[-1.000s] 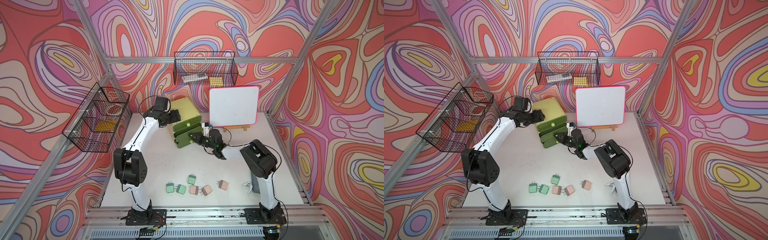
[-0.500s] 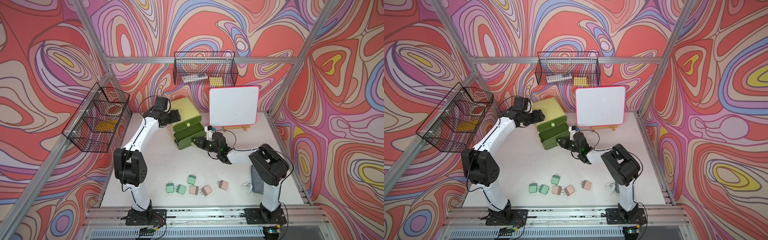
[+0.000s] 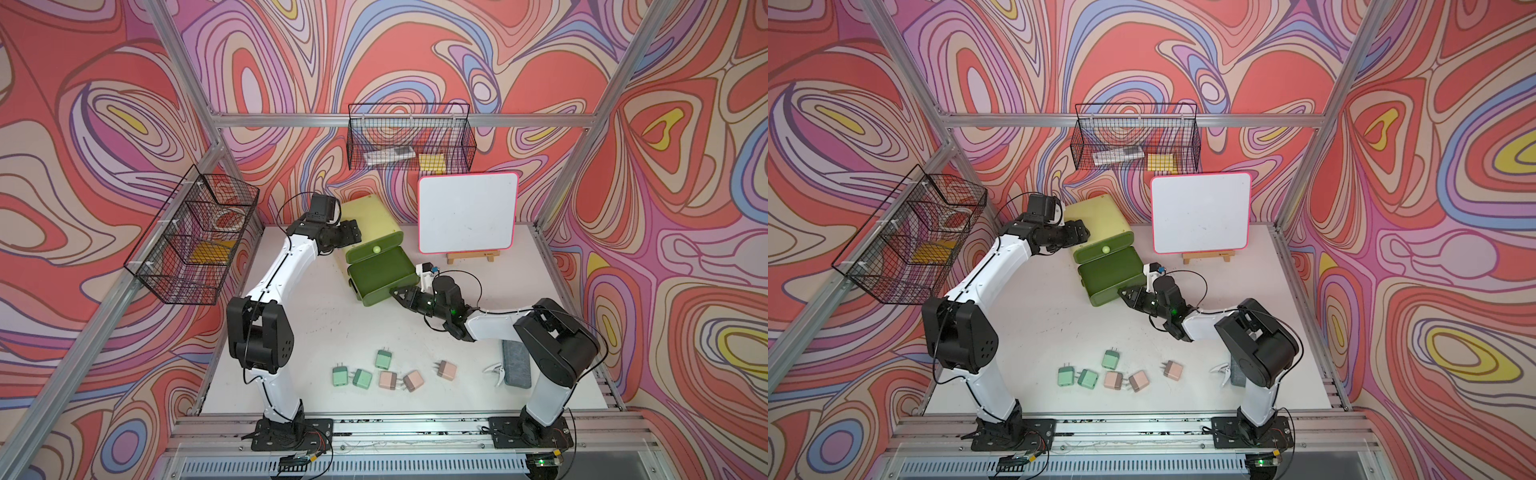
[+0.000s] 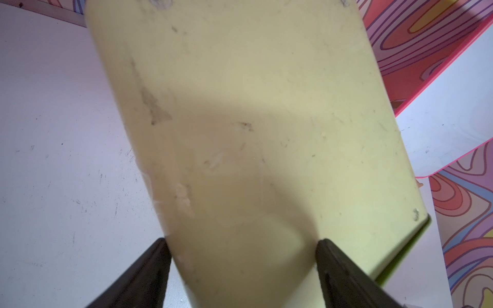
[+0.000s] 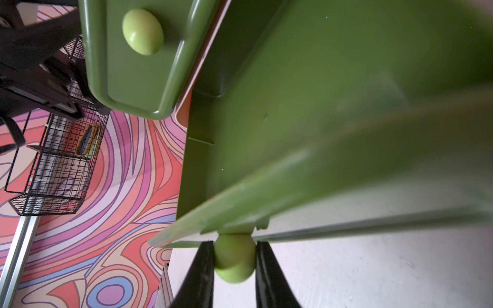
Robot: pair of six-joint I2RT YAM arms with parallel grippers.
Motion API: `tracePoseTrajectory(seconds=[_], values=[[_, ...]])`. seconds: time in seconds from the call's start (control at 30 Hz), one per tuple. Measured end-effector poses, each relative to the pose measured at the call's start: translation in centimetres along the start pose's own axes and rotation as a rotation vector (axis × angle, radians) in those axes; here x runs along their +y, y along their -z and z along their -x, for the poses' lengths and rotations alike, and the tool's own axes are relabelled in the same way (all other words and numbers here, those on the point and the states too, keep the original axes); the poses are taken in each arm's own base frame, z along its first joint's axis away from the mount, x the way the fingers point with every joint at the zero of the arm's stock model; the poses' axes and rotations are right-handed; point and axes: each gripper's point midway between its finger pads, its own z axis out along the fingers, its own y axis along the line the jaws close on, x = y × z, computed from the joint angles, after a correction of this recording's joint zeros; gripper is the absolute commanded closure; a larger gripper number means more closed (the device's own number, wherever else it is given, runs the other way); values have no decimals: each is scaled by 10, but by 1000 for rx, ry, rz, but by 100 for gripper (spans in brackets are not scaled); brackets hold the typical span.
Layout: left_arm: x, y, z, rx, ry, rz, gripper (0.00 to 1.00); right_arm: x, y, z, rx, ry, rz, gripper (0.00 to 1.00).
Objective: Place the plugs into the drawer by color
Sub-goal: Open the drawer in the storage box.
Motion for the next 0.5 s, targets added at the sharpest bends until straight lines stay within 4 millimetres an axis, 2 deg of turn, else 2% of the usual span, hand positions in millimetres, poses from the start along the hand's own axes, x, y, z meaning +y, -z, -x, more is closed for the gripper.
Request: tracePoseTrajectory(seconds=[0.17, 0.5], values=[[0, 0, 0, -3, 0, -1, 16, -7, 2, -4, -1, -1, -12, 79], [0, 1, 0, -8, 0, -3, 16, -14, 3, -8, 15, 32, -45, 54]])
